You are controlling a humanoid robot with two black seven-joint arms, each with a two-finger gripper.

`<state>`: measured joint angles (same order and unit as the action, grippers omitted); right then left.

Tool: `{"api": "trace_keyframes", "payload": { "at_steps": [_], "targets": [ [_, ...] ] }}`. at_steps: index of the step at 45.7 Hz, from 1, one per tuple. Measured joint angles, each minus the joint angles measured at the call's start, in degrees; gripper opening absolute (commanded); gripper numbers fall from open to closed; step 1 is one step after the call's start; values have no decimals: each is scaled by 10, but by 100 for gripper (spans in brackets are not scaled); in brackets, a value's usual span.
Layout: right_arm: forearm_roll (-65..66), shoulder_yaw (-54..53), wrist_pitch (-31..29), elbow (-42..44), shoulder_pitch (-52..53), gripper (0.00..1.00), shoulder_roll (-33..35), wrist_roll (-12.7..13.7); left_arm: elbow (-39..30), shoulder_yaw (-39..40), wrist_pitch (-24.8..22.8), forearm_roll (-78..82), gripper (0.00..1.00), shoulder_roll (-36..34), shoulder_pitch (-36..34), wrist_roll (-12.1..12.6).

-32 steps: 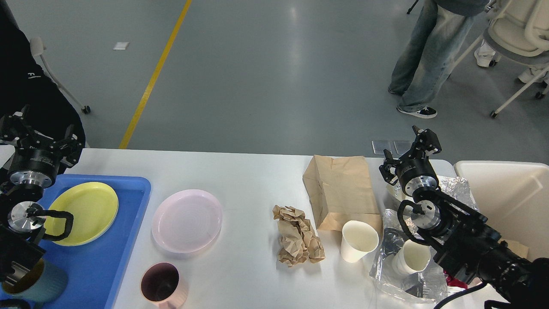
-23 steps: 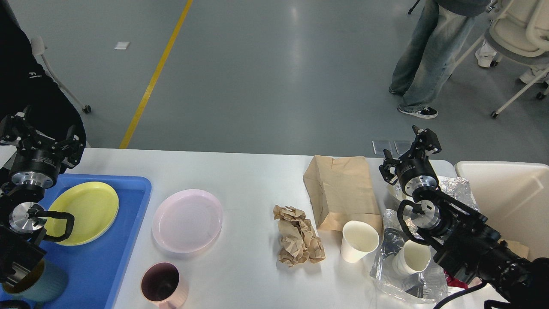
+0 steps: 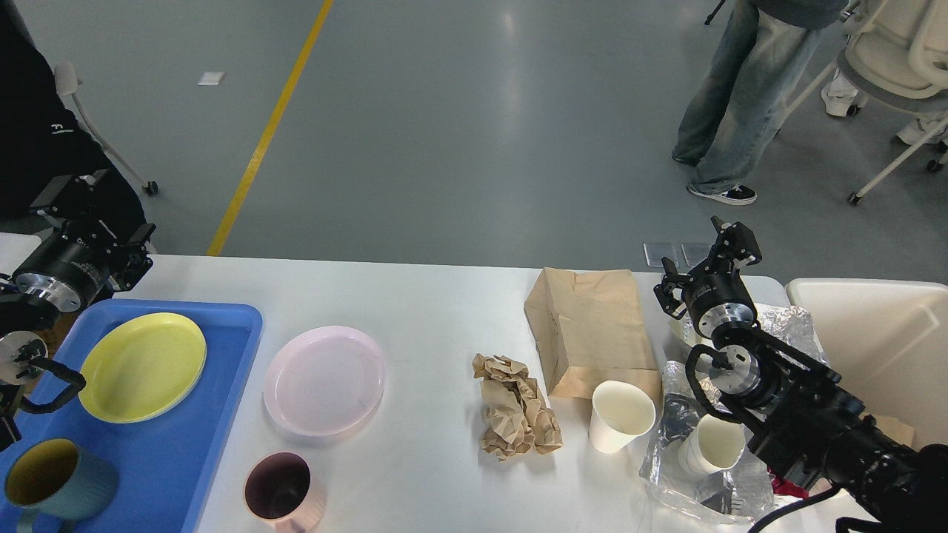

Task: Tidy desktop
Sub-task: 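Raise the left gripper up from the blue tray, then move the left gripper over the pink mug beside the tray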

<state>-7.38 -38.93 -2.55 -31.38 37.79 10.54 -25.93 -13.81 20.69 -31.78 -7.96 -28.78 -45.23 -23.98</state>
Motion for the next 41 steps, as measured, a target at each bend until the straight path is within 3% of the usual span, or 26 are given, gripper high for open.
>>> {"api": "trace_keyframes", "payload": {
  "at_steps": [7, 17, 24, 33, 41],
  "targets": [
    [0, 0, 0, 0, 0, 100, 0, 0, 0, -165, -2, 2, 97, -14, -48, 2],
    [0, 0, 0, 0, 0, 100, 0, 0, 0, -330, -18, 11, 97, -36, -100, 3],
    [0, 0, 0, 0, 0, 100, 0, 0, 0, -405, -84, 41, 97, -55, -128, 3],
    [0, 0, 0, 0, 0, 100, 0, 0, 3, -483, -203, 80, 97, -65, -143, 9],
    [0, 0, 0, 0, 0, 100, 0, 0, 5, -549, -231, 113, 97, -65, -177, 47]
  ]
}}
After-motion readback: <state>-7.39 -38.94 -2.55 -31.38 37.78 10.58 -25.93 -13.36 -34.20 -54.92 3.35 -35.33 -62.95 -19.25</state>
